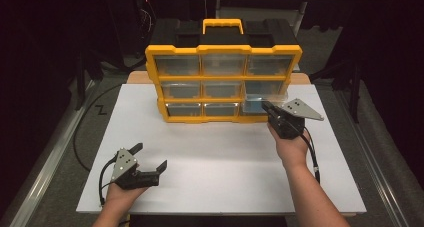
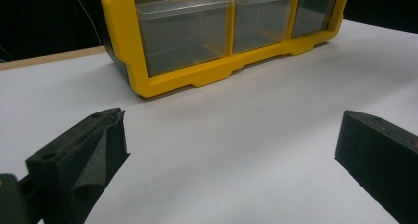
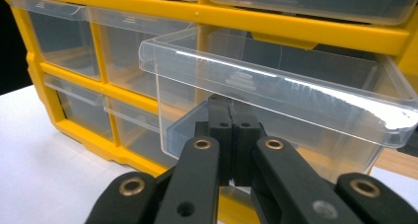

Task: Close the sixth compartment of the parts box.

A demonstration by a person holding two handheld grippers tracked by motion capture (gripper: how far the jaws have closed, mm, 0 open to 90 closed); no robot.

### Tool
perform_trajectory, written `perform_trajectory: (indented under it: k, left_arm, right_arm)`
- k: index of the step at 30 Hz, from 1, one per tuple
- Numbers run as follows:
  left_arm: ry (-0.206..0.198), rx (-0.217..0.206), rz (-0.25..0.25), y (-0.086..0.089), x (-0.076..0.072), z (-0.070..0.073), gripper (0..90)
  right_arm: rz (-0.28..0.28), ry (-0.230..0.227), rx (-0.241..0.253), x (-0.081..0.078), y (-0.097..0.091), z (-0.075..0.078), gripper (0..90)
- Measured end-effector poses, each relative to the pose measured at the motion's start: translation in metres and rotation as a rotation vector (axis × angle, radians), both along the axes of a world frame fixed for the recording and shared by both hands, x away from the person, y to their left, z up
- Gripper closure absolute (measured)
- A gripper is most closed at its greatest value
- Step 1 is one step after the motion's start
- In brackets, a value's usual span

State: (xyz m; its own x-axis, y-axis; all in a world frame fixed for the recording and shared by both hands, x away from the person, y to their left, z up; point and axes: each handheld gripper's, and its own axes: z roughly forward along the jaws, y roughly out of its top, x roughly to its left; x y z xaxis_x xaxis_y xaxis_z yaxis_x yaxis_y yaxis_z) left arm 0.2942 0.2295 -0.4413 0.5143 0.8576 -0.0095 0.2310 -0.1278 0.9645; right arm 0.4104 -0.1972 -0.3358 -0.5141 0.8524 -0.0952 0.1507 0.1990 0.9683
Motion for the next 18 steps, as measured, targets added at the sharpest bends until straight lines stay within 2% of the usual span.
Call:
perform_trajectory:
  k: [18]
  left_arm:
    - [0.001, 0.005, -0.007, 0.0, 0.0, 0.0, 0.3]
  right_arm:
    - [-0.031, 0.018, -0.004, 0.025, 0.006, 0.003, 90.0]
